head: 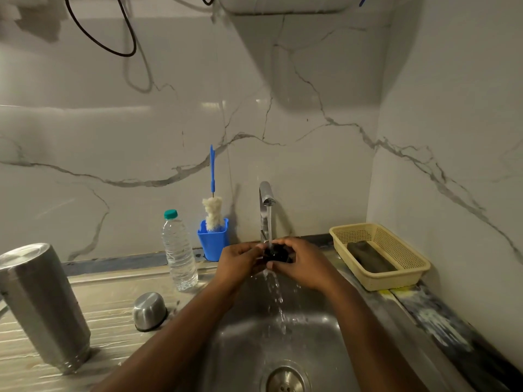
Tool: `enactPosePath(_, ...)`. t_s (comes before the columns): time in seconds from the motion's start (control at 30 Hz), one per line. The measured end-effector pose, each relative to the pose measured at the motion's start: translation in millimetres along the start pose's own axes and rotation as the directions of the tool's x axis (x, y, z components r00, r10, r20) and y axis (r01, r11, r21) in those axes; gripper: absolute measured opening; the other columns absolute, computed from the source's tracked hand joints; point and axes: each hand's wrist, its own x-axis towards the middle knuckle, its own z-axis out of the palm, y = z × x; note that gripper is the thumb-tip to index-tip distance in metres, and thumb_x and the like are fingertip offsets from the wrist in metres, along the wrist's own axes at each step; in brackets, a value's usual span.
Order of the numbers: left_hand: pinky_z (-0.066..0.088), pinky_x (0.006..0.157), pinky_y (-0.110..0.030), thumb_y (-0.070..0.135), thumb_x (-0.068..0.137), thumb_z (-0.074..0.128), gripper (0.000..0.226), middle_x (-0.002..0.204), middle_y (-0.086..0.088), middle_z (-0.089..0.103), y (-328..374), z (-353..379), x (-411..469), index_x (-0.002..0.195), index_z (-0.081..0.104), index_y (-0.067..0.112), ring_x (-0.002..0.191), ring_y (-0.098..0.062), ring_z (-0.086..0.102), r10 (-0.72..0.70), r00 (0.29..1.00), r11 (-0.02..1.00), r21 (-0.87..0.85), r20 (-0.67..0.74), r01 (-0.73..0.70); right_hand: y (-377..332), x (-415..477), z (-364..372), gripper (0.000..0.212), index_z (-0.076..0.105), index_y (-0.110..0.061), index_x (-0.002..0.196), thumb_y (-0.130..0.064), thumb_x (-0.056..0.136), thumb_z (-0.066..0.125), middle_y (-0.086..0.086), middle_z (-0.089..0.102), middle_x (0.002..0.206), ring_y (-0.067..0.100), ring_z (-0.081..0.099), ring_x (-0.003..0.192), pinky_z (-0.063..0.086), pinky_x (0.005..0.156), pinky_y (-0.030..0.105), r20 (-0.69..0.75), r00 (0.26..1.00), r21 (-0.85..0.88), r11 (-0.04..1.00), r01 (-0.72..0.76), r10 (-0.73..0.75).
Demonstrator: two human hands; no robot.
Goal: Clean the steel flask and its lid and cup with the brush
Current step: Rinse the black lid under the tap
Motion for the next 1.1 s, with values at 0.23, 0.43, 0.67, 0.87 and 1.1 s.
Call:
enactPosePath(0.23, 0.059, 0.099, -0.046, 0.006, 0.109, 0.048, 0.025, 0.111, -0.015, 0.073, 0, -7, 26, 0.123, 0.069, 0.003, 0.102, -0.029, 0.071, -0.081, 0.994, 0.994, 0.069, -0.076, 0.086, -1, 0, 0, 0.058, 0.061, -0.031, 0.127, -0.042, 0.078, 0.088, -0.007, 0.068, 0.126, 0.009, 0.062, 0.109, 0.051, 0.090, 0.024, 0.079, 0.994, -0.014, 0.997, -0.070, 0.071)
enactPosePath(0.43, 0.057, 0.105, -0.044, -0.001, 0.106, 0.046, 0.042, 0.123, -0.009, 0.067, 8, 6, 58, 0.145, 0.058, 0.010, 0.113, -0.026, 0.067, -0.069, 0.998, 0.949, 0.309, -0.004, 0.067, 2, -4, -19, 0.059, 0.062, -0.029, 0.127, -0.039, 0.076, 0.090, -0.014, 0.066, 0.110, -0.001, 0.062, 0.098, 0.046, 0.073, 0.014, 0.079, 0.992, 0.018, 0.995, -0.102, 0.100)
enactPosePath(0.67, 0.054, 0.110, -0.047, -0.009, 0.099, 0.040, 0.055, 0.139, -0.008, 0.066, 4, 13, 67, 0.144, 0.062, 0.013, 0.120, -0.025, 0.065, -0.052, 0.998, 0.917, 0.398, 0.046, 0.029, 11, -4, -29, 0.055, 0.064, -0.029, 0.123, -0.037, 0.075, 0.091, -0.012, 0.071, 0.108, 0.003, 0.068, 0.097, 0.050, 0.072, 0.016, 0.053, 0.992, 0.047, 0.992, -0.117, 0.114)
enactPosePath(0.87, 0.055, 0.108, -0.041, -0.003, 0.103, 0.048, 0.048, 0.139, -0.006, 0.064, 7, 8, 57, 0.148, 0.058, 0.012, 0.121, -0.023, 0.064, -0.016, 0.998, 0.914, 0.405, 0.065, -0.012, 12, -3, -30, 0.060, 0.065, -0.032, 0.121, -0.040, 0.069, 0.094, -0.009, 0.073, 0.112, 0.007, 0.069, 0.104, 0.059, 0.095, 0.034, 0.035, 0.995, 0.060, 0.994, -0.095, 0.093)
enactPosePath(1.1, 0.065, 0.090, -0.044, 0.045, 0.099, 0.068, 0.026, 0.088, -0.010, 0.078, 21, -17, -10, 0.101, 0.080, 0.022, 0.092, -0.029, 0.076, 0.113, 0.988, 0.913, 0.381, 0.108, -0.146, -18, -5, -18, 0.055, 0.066, -0.033, 0.121, -0.040, 0.073, 0.092, -0.012, 0.072, 0.115, 0.005, 0.067, 0.105, 0.057, 0.093, 0.029, 0.092, 0.996, 0.038, 0.999, 0.007, -0.010)
